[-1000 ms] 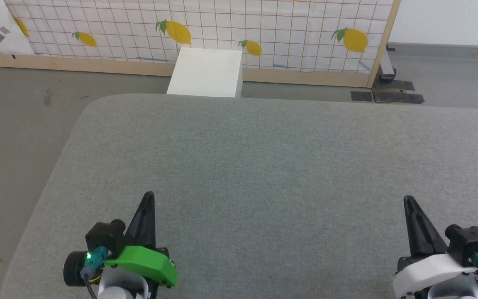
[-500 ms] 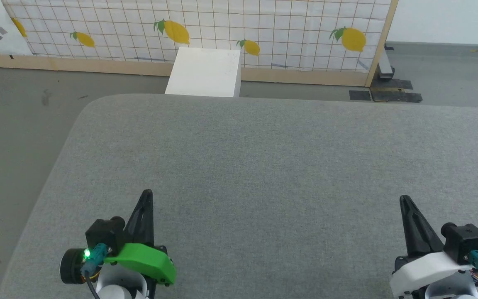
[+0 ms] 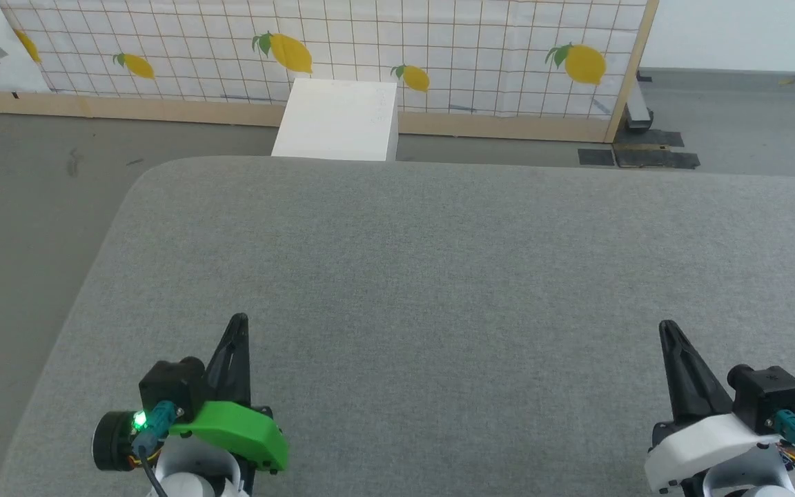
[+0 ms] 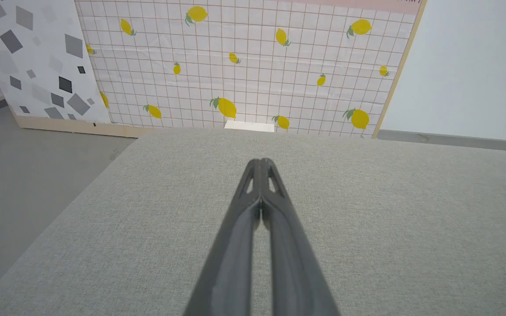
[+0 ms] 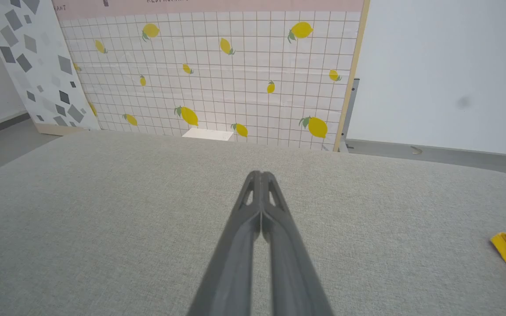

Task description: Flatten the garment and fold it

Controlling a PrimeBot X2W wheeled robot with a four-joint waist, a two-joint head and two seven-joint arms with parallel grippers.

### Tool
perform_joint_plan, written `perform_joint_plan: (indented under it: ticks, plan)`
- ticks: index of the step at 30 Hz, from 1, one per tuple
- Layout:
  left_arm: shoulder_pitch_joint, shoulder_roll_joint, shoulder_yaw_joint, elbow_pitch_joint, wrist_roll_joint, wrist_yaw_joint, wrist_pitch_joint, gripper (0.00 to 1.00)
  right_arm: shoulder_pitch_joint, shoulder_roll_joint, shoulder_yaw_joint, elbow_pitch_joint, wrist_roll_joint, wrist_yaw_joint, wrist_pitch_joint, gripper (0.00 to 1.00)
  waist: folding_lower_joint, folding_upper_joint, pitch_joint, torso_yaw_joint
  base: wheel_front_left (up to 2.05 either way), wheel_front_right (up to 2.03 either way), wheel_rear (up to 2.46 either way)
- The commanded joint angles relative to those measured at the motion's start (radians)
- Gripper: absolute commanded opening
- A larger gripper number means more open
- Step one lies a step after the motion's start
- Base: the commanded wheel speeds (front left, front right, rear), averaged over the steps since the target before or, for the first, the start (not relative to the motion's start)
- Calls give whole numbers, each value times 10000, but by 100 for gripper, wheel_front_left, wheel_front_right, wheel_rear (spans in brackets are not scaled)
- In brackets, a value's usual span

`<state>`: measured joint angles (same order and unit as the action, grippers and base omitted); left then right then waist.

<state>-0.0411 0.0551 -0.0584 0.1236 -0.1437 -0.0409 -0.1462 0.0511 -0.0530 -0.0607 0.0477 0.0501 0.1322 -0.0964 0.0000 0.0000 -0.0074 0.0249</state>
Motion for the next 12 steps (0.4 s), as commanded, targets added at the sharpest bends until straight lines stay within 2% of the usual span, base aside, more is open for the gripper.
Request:
perform_joint_plan:
  ticks: [1, 12]
  plan:
    - [153, -22, 39, -69, 134, 84, 57, 0, -166, 13, 44, -78, -110, -7, 47, 0, 0, 0, 1, -4, 0, 0, 0]
    - [194, -26, 126, -255, 342, 136, 281, 0, -221, 15, 134, -141, -173, -8, 193, 0, 0, 0, 13, -43, 0, 0, 0]
